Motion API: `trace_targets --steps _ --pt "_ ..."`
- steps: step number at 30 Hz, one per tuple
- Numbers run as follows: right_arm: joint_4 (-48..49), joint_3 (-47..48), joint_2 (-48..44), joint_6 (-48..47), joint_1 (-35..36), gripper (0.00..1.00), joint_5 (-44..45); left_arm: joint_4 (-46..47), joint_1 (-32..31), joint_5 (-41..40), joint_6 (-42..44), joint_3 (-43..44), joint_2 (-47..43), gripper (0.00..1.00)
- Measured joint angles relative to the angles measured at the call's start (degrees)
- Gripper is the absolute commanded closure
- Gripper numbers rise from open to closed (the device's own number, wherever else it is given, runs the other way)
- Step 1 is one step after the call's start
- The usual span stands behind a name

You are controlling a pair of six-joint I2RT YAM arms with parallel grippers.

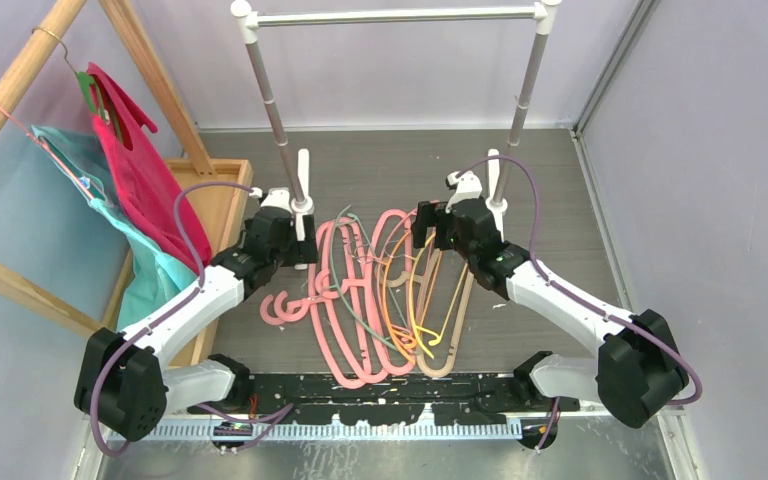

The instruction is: Organize the hangers

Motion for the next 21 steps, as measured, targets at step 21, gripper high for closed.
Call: trace_targets --steps 21 --pt "4.1 -10.6 0.1 4.4 13.1 0.37 -3.5 -1.0 0.0 -0.4 0.1 0.0 1.5 0.02"
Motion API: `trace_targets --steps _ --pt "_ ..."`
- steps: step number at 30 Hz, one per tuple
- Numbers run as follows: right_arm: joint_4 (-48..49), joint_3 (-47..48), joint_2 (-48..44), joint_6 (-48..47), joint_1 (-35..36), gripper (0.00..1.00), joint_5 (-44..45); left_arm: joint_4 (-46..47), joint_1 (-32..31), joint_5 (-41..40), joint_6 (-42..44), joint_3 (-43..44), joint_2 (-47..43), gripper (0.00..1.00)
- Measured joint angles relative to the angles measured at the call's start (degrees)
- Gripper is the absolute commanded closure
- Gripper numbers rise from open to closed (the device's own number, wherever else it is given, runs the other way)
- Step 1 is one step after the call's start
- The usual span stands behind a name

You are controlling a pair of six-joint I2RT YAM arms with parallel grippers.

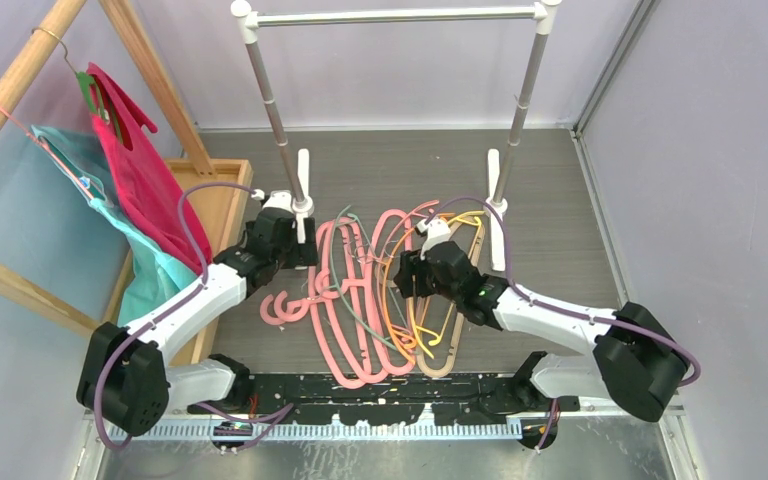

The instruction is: Organize the hangers

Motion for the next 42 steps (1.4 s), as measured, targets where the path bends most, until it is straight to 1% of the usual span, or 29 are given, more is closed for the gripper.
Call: trace_targets --steps 3,10,16,18,22,26,28,30,32,39,42 --pt "-0.4 -1.0 0.4 2.1 1.2 0.38 1.1 -0.1 0.0 0.0 0.0 0.0 0.0 0.02" --pt "-1.4 -1.6 3.0 6.0 4.4 0.46 2.8 -0.3 0.0 -0.5 0.1 -0.1 -0.6 0.02" --pt "-1.9 -2.8 4.5 9.6 6.6 0.47 6.4 -0.3 0.0 -0.8 0.1 -0.3 -0.8 0.02" --pt "-2.2 -3.3 4.5 10.2 7.1 0.50 7.1 -0.3 0.0 -0.9 0.1 -0.5 -0.9 0.02" --pt "-2.3 -4.5 4.4 11.4 7.5 0.61 8.6 -0.4 0.0 -1.0 0.1 -1.2 -1.1 0.02" --pt "-2.3 -4.6 4.4 12.4 7.6 0.84 9.2 -0.4 0.0 -1.1 0.1 -1.5 -1.1 0.02" --pt "-2.9 -4.8 3.8 13.3 7.6 0.91 9.8 -0.4 0.0 -1.1 0.0 -1.6 -1.1 0.02" --pt "-4.0 -4.8 2.3 14.1 7.6 0.95 10.8 -0.4 0.0 -1.3 0.0 -1.6 -1.1 0.02" --pt "-5.2 -4.8 0.2 14.0 7.5 0.97 11.4 -0.5 0.0 -1.4 0.0 -1.6 -1.2 0.02" --pt "-12.1 -4.4 -10.2 14.6 7.6 0.98 12.0 -0.5 0.0 -1.5 0.0 -1.9 -2.1 0.02" --pt "-15.0 -2.1 -14.6 14.5 7.6 0.98 12.0 -0.6 0.0 -1.5 -0.1 -2.1 -2.2 0.02"
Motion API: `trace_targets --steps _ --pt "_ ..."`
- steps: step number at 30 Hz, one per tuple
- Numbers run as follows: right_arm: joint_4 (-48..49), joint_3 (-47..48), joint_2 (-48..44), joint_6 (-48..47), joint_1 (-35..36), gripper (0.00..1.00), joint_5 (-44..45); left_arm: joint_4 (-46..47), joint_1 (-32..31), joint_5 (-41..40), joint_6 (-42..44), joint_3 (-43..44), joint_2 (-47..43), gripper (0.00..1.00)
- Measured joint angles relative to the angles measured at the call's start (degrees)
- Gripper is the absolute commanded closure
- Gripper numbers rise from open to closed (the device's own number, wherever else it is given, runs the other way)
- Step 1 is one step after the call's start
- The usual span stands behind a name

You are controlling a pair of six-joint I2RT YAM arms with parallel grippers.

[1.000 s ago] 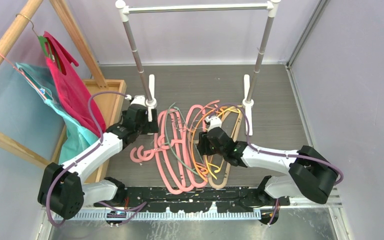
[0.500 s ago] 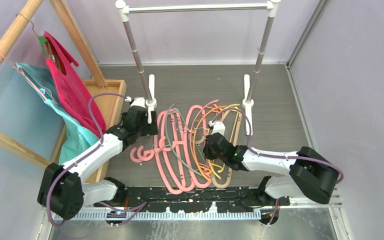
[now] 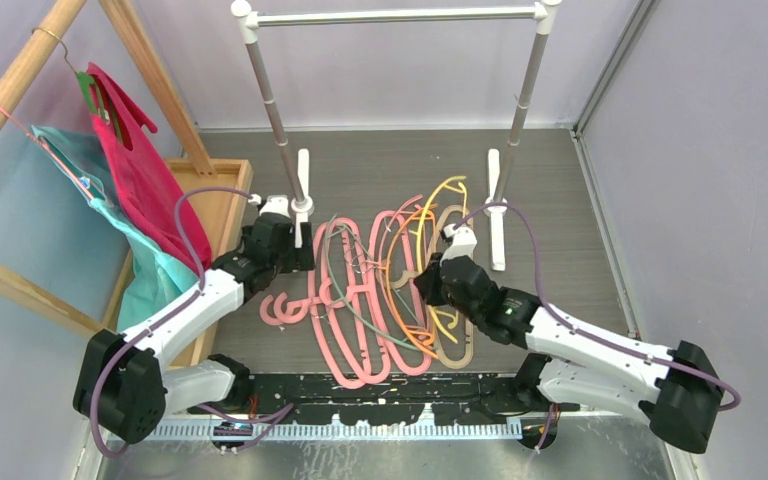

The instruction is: Organize the hangers

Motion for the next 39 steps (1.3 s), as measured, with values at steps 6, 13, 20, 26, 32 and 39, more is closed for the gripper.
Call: trace_targets --steps 6,13,20,26,32,39 --pt "-0.7 11.6 -1.9 -2.4 0.0 0.97 -0.7 -0.1 0.0 0.0 -0.3 -0.3 -0.6 0.02" --pt "6.1 30.8 6.5 -9.1 -0.2 0.97 -2.9 -0.4 0.0 0.0 -1.2 -0.5 -1.5 0.02" --pt "13.8 43.3 15.2 -12.5 -2.4 0.97 -6.7 -1.0 0.0 -0.2 -1.2 -0.5 -2.6 0.02" --pt "20.5 44.2 18.5 -7.7 -11.4 0.97 -13.4 -1.3 0.0 -0.4 -1.2 -0.4 -3.2 0.02" --pt "30.5 42.5 20.7 0.4 -20.9 0.97 -18.8 -1.4 0.0 -0.4 -1.1 -0.4 -3.0 0.02" --pt "33.6 42.2 21.0 3.6 -21.7 0.94 -19.8 -1.4 0.0 -0.4 -1.1 -0.4 -2.4 0.02"
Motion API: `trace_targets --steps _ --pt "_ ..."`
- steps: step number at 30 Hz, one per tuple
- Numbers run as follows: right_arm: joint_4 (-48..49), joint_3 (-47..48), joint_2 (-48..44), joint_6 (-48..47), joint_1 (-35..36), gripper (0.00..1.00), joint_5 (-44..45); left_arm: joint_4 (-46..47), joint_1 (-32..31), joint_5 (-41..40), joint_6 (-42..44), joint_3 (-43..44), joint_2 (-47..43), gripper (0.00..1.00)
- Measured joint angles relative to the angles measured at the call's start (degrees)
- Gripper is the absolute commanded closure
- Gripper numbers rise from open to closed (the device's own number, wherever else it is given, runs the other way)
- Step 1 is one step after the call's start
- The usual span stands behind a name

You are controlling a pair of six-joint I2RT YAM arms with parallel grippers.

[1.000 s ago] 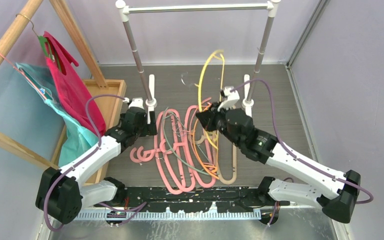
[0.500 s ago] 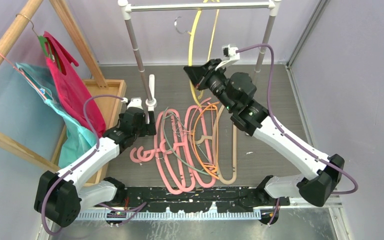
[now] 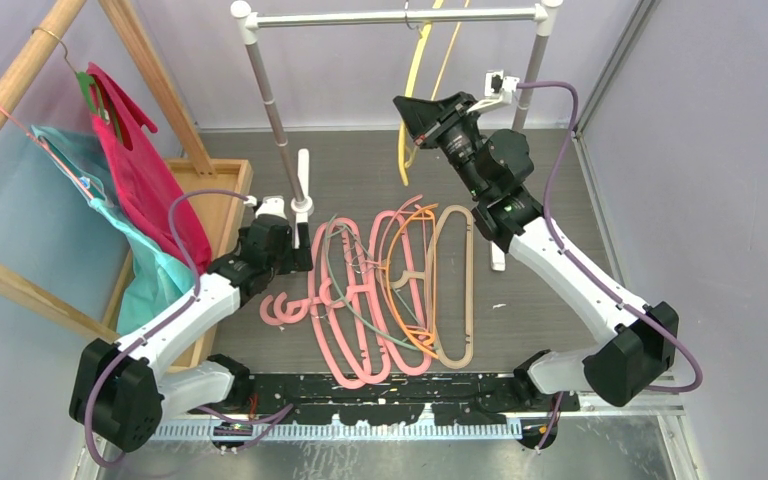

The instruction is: Organize the hangers

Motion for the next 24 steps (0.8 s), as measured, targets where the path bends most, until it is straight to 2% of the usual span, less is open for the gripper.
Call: trace_targets --steps 10,14,17,19,21,24 --pt "-2.0 -2.8 -0.5 4.7 -3.2 0.92 6.2 -0.3 0.0 0.0 0.0 0.0 0.0 0.02" --pt "-3.3 -3.2 -0.9 6.1 -4.9 0.61 7.2 -0.5 0.0 0.0 0.0 0.0 -0.2 0.02" --pt "-4.1 -4.1 -2.4 6.6 -5.5 0.28 7.1 -0.5 0.0 0.0 0.0 0.0 -0.2 0.02" --pt "-4.9 -5.2 -4.0 6.1 -5.5 0.13 7.1 -0.5 0.0 0.0 0.0 0.0 -0.2 0.02" --pt "-6.0 -7.0 -6.3 5.2 -5.5 0.08 7.1 -0.5 0.0 0.0 0.0 0.0 -0.2 0.02" --pt "-7.8 -10.1 -10.7 3.5 -5.5 0.06 7.5 -0.5 0.0 0.0 0.0 0.0 -0.2 0.02"
